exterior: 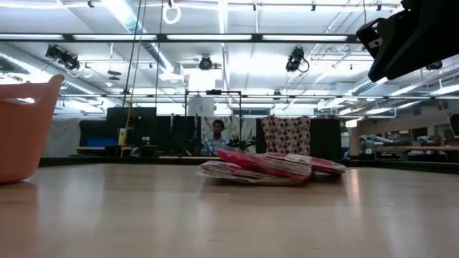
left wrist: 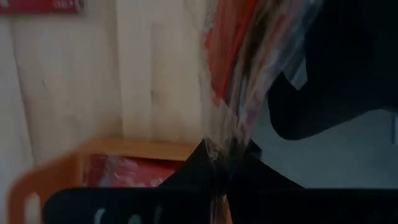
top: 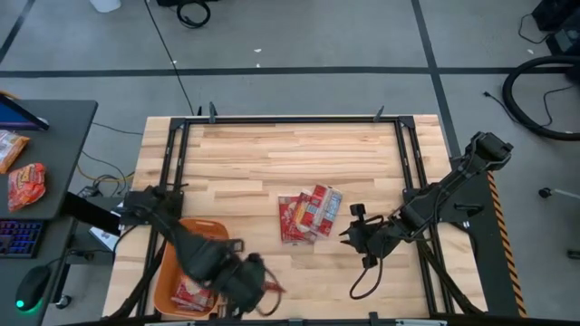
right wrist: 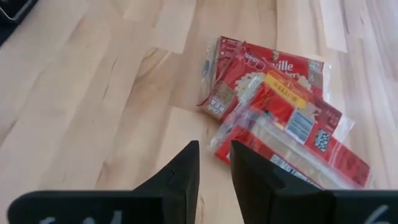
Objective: Sort popcorn bags into baskets
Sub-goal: Put the popcorn bag into the orange bin
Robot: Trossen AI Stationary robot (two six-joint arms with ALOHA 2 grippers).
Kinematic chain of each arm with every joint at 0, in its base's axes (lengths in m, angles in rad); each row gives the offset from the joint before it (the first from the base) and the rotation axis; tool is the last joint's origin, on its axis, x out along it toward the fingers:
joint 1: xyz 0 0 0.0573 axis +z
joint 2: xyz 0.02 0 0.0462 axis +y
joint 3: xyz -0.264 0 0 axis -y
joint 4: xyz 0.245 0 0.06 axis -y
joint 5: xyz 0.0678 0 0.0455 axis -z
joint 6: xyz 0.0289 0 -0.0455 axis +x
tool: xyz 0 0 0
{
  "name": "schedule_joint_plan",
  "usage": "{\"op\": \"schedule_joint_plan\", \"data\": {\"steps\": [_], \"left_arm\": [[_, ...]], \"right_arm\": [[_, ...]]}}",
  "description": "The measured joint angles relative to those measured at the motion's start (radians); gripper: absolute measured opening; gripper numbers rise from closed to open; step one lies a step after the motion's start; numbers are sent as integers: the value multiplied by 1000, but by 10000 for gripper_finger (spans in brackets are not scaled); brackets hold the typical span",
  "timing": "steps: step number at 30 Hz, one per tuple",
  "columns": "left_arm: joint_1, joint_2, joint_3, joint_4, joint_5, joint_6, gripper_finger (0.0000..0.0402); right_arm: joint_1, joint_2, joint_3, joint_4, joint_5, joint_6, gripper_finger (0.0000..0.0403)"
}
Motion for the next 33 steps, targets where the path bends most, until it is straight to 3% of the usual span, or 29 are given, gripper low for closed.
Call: {"op": "schedule_joint_plan", "data": {"steps": [6,13,20,26,33], "left_arm": [[-119,-47,-17,-4,-30,-241,29],[-277,-167,-148,-4,-40,-581,27],[-388,-240,-320,-3,-37,-665,29],[-395,-240,-381,-4,103,-753,29],[-395,-240,-381,-4,129,-634,32]], "right_arm": [[-34,0,0,6,-5,-46,94],[-70,0,0,63,-24,-99,94],[-102,0,0,100,-94,-159,94],[-135,0,0,102,-99,-178,94],[-161,0,0,110,-159,-178,94]]}}
